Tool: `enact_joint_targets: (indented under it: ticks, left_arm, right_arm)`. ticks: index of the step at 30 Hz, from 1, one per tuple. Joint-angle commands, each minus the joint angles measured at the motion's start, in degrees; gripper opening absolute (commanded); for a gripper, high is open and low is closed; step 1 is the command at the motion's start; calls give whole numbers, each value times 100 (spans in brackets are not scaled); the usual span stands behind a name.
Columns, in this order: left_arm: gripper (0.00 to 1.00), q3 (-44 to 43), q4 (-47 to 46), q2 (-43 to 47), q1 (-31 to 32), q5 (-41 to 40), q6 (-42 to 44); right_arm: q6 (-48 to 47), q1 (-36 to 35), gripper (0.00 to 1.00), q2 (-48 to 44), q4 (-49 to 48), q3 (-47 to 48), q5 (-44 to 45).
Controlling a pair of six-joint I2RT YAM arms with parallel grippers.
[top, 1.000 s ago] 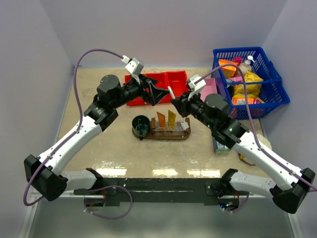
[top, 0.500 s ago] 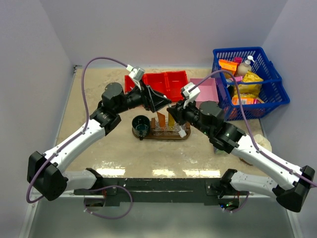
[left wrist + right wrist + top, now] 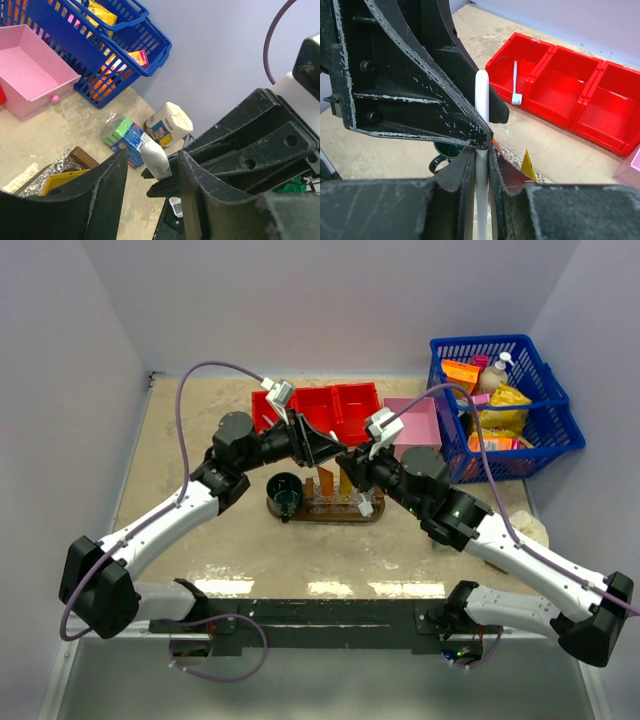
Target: Prepare toiletry sets of a toothbrush and toothpaste on the tray
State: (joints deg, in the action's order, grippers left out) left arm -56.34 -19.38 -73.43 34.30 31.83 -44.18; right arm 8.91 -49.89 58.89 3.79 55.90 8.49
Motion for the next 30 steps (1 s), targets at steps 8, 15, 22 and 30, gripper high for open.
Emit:
enact_joint_targets:
  ticks: [8, 15, 22, 30]
  left_arm:
    - [19, 26, -602, -101, 76, 192, -319]
    - [0, -9, -594, -93, 76, 104, -424]
    - [0, -150, -444, 39, -187, -230, -433]
    - [0, 193, -672, 487, -846, -459, -942]
  right_arm:
    - [-30, -74, 0, 70, -326, -44, 205]
    - [199, -65, 10, 17, -353, -88, 293]
    - [673, -65, 65, -422, -257, -289, 557]
    - [946, -74, 72, -1081, 139, -764, 268]
